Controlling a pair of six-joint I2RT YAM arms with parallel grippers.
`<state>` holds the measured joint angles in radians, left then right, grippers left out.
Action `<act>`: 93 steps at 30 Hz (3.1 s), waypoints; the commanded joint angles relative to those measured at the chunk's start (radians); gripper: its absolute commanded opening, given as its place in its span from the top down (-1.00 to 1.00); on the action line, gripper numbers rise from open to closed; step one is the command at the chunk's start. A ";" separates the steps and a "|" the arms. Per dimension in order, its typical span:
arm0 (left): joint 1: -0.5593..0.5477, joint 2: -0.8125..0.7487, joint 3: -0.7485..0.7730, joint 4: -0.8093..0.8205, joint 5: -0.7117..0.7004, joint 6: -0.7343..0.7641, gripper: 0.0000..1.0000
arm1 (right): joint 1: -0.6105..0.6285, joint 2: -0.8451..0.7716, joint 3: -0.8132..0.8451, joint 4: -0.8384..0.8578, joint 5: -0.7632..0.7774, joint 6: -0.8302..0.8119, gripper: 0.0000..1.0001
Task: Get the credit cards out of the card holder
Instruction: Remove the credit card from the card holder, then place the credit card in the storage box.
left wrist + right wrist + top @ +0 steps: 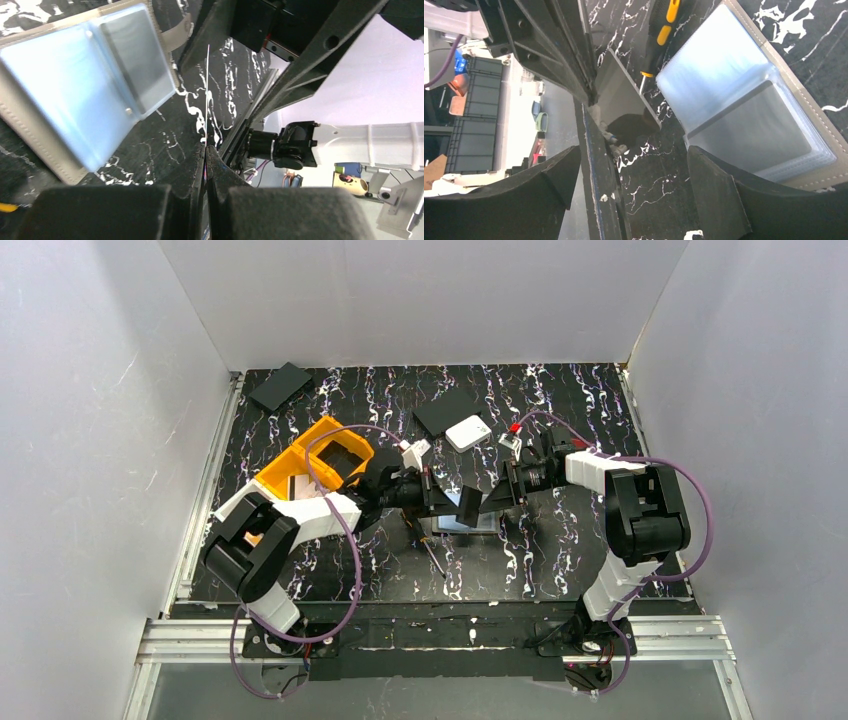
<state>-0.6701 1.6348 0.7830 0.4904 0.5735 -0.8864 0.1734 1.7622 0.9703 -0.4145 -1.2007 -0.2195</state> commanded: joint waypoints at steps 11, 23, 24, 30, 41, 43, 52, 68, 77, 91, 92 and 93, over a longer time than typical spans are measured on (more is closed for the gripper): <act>-0.034 0.021 0.040 0.147 0.044 -0.075 1.00 | -0.006 -0.018 -0.025 0.151 -0.149 0.146 -0.12; -0.005 0.015 -0.005 0.160 -0.003 -0.122 0.57 | -0.008 -0.045 0.042 -0.099 -0.206 -0.118 0.97; 0.005 -0.005 -0.016 0.160 -0.014 -0.127 0.40 | -0.008 -0.052 0.065 -0.176 -0.171 -0.202 0.97; 0.043 -0.174 -0.136 0.160 -0.051 -0.156 -0.39 | -0.004 -0.139 0.141 -0.428 0.017 -0.530 0.97; 0.060 -0.224 -0.184 0.335 0.053 -0.556 -0.97 | 0.036 -0.604 -0.102 -0.051 0.251 -0.780 0.97; 0.054 -0.218 -0.197 0.371 0.021 -0.660 -0.96 | 0.041 -0.561 -0.021 -0.231 0.248 -0.981 0.97; -0.117 -0.064 -0.030 0.302 -0.073 -0.938 -0.60 | 0.097 -0.585 0.008 -0.309 0.337 -1.170 0.97; -0.154 0.050 0.044 0.157 -0.084 -0.989 0.16 | 0.112 -0.643 -0.020 -0.408 0.273 -1.265 0.97; -0.155 0.068 0.064 0.157 -0.067 -1.006 0.67 | 0.133 -0.653 -0.046 -0.424 0.272 -1.301 0.97; -0.136 0.073 -0.004 0.298 -0.068 -0.974 1.00 | 0.187 -0.706 -0.084 -0.475 0.297 -1.290 -0.75; -0.119 0.069 -0.017 0.313 -0.067 -0.955 1.00 | 0.187 -0.717 -0.071 -0.507 0.298 -1.283 -0.95; -0.102 0.062 -0.035 0.318 -0.066 -0.927 1.00 | 0.187 -0.728 -0.056 -0.526 0.298 -1.274 -0.97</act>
<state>-0.8104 1.7199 0.7959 0.7155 0.5011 -1.8805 0.3538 1.0821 0.8757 -0.8463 -0.8665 -1.4975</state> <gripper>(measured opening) 0.012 0.923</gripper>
